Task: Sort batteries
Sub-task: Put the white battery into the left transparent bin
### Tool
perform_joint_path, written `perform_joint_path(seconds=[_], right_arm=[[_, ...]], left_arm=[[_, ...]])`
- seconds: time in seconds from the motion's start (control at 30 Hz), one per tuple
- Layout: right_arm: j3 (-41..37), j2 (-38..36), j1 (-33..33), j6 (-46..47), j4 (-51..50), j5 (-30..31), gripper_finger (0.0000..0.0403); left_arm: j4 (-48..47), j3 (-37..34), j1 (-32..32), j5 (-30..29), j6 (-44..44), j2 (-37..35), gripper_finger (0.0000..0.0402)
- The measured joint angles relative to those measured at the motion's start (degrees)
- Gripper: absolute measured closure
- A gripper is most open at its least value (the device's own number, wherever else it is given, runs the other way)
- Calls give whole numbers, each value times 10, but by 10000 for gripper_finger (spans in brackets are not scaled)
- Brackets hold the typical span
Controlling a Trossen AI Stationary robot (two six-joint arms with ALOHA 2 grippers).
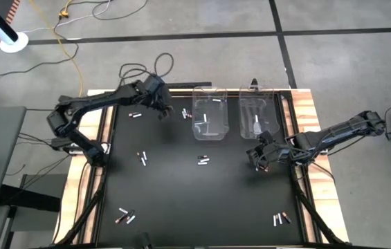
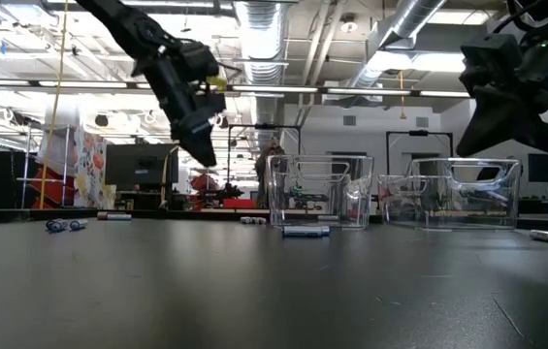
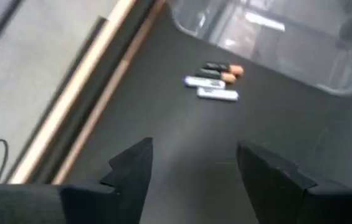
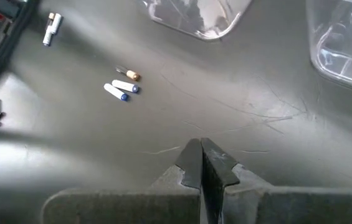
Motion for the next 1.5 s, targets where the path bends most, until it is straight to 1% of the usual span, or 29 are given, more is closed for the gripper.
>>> perform_joint_path(seconds=[0.1, 0.17, 0.27, 0.37, 0.47, 0.57, 0.67, 0.8, 0.9, 1.03, 1.23, 1.4, 1.43, 1.5], right_arm=[[0, 0, 0, 0, 7, 0, 385], [0, 0, 1, 0, 8, 0, 385], [0, 0, 2, 0, 10, 0, 385], [0, 0, 2, 0, 16, 0, 385], [0, 0, 2, 0, 20, -1, 385], [0, 0, 2, 1, 22, -2, 385], [0, 0, 2, 2, 22, -2, 385], [0, 0, 2, 2, 22, -2, 385], [0, 0, 2, 1, 21, -3, 385], [0, 0, 2, -1, 21, -3, 385], [0, 0, 2, -1, 21, -3, 385], [0, 0, 2, -1, 21, -3, 385], [0, 0, 2, -2, 21, -3, 385], [0, 0, 2, -2, 21, -3, 385]], left_arm=[[-1, 0, -8, -6, -7, 31, 151], [-5, 0, -9, -20, -2, 52, 148], [-6, 0, -12, -25, -16, 74, 148], [-26, -1, -13, -21, -30, 86, 151], [-14, -15, -12, -5, -27, 81, 152], [35, -54, -11, 29, -25, 68, 152], [113, -106, -11, 54, -37, 52, 152], [238, -174, -11, 56, -63, 31, 153], [300, -207, -11, 56, -81, 19, 153], [308, -224, -11, 56, -74, 14, 153], [308, -225, -11, 56, -81, 13, 151], [303, -225, -11, 53, -74, 19, 130], [302, -225, -11, 41, -73, 19, 123], [303, -225, -13, -4, -70, 19, 112]])
